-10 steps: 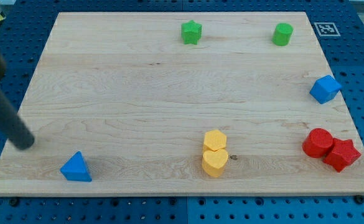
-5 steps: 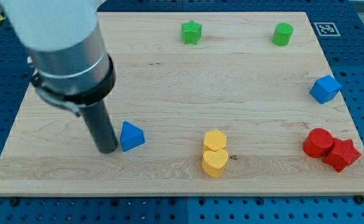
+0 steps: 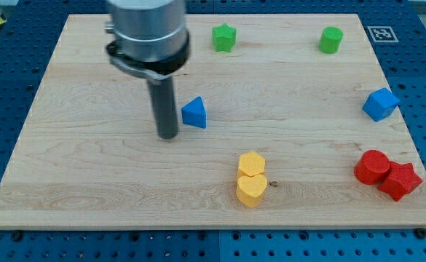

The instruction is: Move the blue triangle closer to the blue cube

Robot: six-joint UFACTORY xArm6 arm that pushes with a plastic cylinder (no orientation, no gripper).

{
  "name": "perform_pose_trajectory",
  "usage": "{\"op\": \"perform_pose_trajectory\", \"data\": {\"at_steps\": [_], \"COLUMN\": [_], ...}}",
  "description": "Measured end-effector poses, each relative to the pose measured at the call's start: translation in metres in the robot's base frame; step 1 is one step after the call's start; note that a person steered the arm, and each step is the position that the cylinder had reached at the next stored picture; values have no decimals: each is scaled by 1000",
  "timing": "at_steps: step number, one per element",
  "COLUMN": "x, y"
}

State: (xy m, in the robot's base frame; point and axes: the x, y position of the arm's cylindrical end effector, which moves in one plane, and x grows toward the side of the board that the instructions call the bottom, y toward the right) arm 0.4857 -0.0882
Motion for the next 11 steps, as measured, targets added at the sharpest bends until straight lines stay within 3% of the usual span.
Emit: {"op": "perform_pose_trajectory", "data": {"at_steps": [1, 3, 4, 6, 9, 11], "x": [-17, -52, -52, -73, -79, -77], "y": [3, 175, 200, 146, 256, 245]}}
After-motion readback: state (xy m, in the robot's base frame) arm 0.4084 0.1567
